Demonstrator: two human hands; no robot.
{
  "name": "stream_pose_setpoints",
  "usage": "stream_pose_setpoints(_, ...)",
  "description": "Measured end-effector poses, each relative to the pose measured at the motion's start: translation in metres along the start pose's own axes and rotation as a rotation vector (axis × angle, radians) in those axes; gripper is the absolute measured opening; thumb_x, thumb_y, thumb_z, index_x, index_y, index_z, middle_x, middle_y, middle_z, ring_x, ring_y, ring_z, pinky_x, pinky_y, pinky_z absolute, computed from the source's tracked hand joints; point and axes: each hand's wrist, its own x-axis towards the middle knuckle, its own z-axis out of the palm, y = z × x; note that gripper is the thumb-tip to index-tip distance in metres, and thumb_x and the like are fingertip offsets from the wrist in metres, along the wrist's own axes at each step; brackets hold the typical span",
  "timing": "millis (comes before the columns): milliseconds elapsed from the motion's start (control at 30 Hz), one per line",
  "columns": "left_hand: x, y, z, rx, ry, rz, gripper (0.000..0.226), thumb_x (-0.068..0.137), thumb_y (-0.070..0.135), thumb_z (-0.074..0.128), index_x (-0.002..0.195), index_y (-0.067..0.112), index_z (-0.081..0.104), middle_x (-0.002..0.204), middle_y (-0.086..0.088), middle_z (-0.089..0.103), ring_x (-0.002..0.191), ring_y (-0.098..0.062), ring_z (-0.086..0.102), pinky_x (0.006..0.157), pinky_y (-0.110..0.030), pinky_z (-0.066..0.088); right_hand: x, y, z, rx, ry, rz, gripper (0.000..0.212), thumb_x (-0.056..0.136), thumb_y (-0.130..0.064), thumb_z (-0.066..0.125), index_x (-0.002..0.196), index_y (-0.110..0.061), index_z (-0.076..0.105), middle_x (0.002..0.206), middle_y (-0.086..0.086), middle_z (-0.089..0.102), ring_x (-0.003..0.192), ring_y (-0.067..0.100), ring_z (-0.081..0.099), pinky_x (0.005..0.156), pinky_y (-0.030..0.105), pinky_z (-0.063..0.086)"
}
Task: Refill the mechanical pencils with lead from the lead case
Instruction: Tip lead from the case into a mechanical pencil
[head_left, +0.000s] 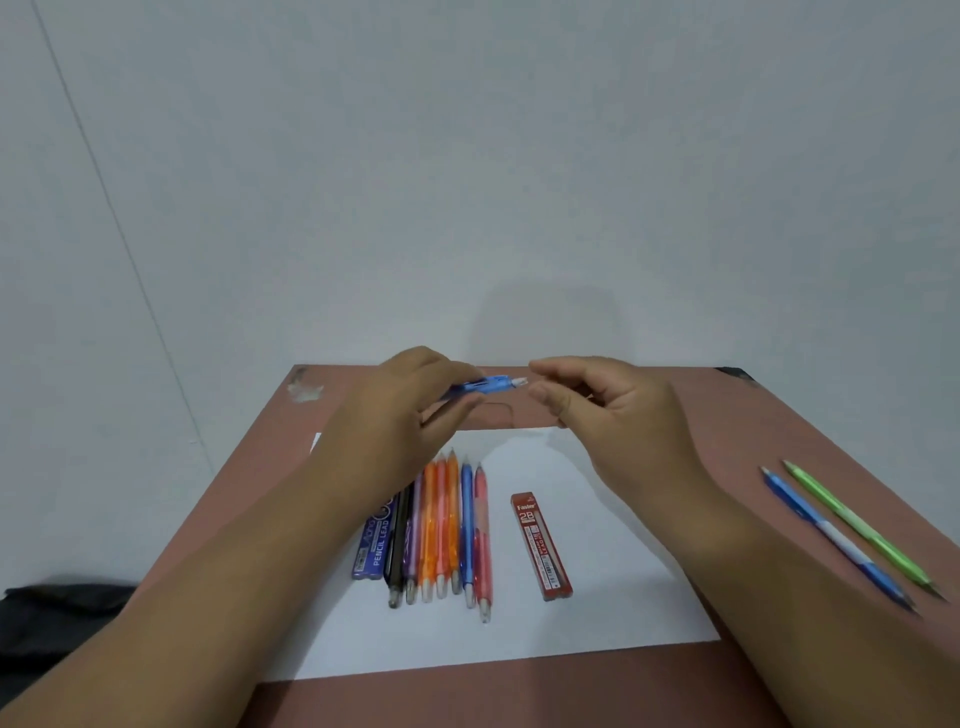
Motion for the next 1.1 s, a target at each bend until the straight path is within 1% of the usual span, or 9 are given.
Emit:
stream_pose_setpoints(100,0.000,0.000,0.002,-0.013,0.014,0.031,0.030,0.092,0.033,0.066,0.115,0.014,0.073,0.095,0.002,0.070,0.084,-0.007,0.056,0.072,-0.011,0.041,-0.001,0.002,0.002,-0.020,-0.026,0.011,0.015,0.090,-0.018,0.076,0.099,-0.029,0.079,0.086,-0.019,0.075,0.084,0.001,0.069,0.073,0.015,0.054)
stream_pose_setpoints(267,0.000,0.002,0.001,-0.025,0.018,0.027,0.038,0.091,0.043,0.059,0.115,0.017,0.073,0.092,0.009,0.065,0.083,-0.005,0.054,0.071,-0.010,0.039,0.000,0.002,0.002,-0.005,-0.029,-0.002,0.015,0.090,-0.017,0.076,0.088,-0.031,0.077,0.076,-0.018,0.073,0.072,0.000,0.066,0.066,0.014,0.051)
stream_pose_setpoints(400,0.000,-0.002,0.003,-0.013,0.024,-0.002,0.030,0.092,0.033,0.068,0.117,0.017,0.072,0.096,0.006,0.067,0.085,-0.005,0.053,0.071,-0.009,0.037,0.003,0.007,-0.003,-0.024,-0.004,0.000,0.006,0.089,-0.019,0.078,0.090,-0.024,0.080,0.075,-0.018,0.073,0.072,0.000,0.066,0.067,0.013,0.050)
stream_pose_setpoints(467,0.000,-0.004,0.003,-0.002,0.020,-0.019,0.031,0.092,0.032,0.068,0.118,0.017,0.072,0.097,0.006,0.067,0.086,-0.005,0.053,0.070,-0.009,0.037,0.008,0.013,-0.010,-0.155,-0.017,-0.020,0.005,0.088,-0.020,0.078,0.089,-0.024,0.081,0.078,-0.018,0.073,0.075,-0.001,0.066,0.068,0.010,0.048)
stream_pose_setpoints(567,0.000,-0.006,0.003,-0.007,0.002,-0.043,0.031,0.092,0.032,0.068,0.119,0.019,0.072,0.099,0.005,0.067,0.087,-0.007,0.054,0.071,-0.010,0.038,0.015,0.023,-0.019,-0.455,-0.163,-0.039,0.008,0.090,-0.020,0.076,0.088,-0.026,0.081,0.083,-0.019,0.074,0.080,-0.002,0.066,0.071,0.010,0.048)
stream_pose_setpoints(700,0.001,-0.006,0.005,-0.020,-0.024,-0.058,0.030,0.093,0.032,0.068,0.121,0.021,0.071,0.100,0.006,0.066,0.088,-0.009,0.055,0.071,-0.012,0.041,0.020,0.029,-0.027,-0.720,-0.321,0.063,0.011,0.093,-0.022,0.069,0.090,-0.024,0.079,0.084,-0.016,0.072,0.079,0.003,0.066,0.075,0.023,0.054)
stream_pose_setpoints(800,0.001,-0.006,0.005,-0.021,-0.048,-0.076,0.030,0.094,0.032,0.067,0.122,0.023,0.071,0.102,0.005,0.066,0.090,-0.011,0.056,0.072,-0.018,0.045,0.023,0.034,-0.027,-0.842,-0.377,0.064,0.014,0.093,-0.018,0.065,0.091,-0.020,0.078,0.077,-0.020,0.063,0.081,0.008,0.066,0.069,0.018,0.049)
stream_pose_setpoints(1000,0.001,-0.006,0.008,-0.036,-0.082,-0.102,0.030,0.094,0.034,0.066,0.123,0.025,0.070,0.100,0.008,0.064,0.090,-0.010,0.056,0.071,-0.016,0.044,0.025,0.046,-0.022,-0.808,-0.370,0.064,0.015,0.089,-0.015,0.065,0.084,-0.025,0.075,0.073,-0.022,0.060,0.070,-0.002,0.058,0.059,0.005,0.036)
stream_pose_setpoints(1100,0.001,-0.006,0.007,-0.049,-0.077,-0.100,0.029,0.094,0.032,0.067,0.121,0.023,0.071,0.100,0.005,0.067,0.090,-0.011,0.056,0.072,-0.018,0.045,0.025,0.045,-0.021,-0.768,-0.375,0.109,0.012,0.089,-0.016,0.066,0.084,-0.024,0.075,0.075,-0.021,0.063,0.070,-0.003,0.058,0.060,0.005,0.037)
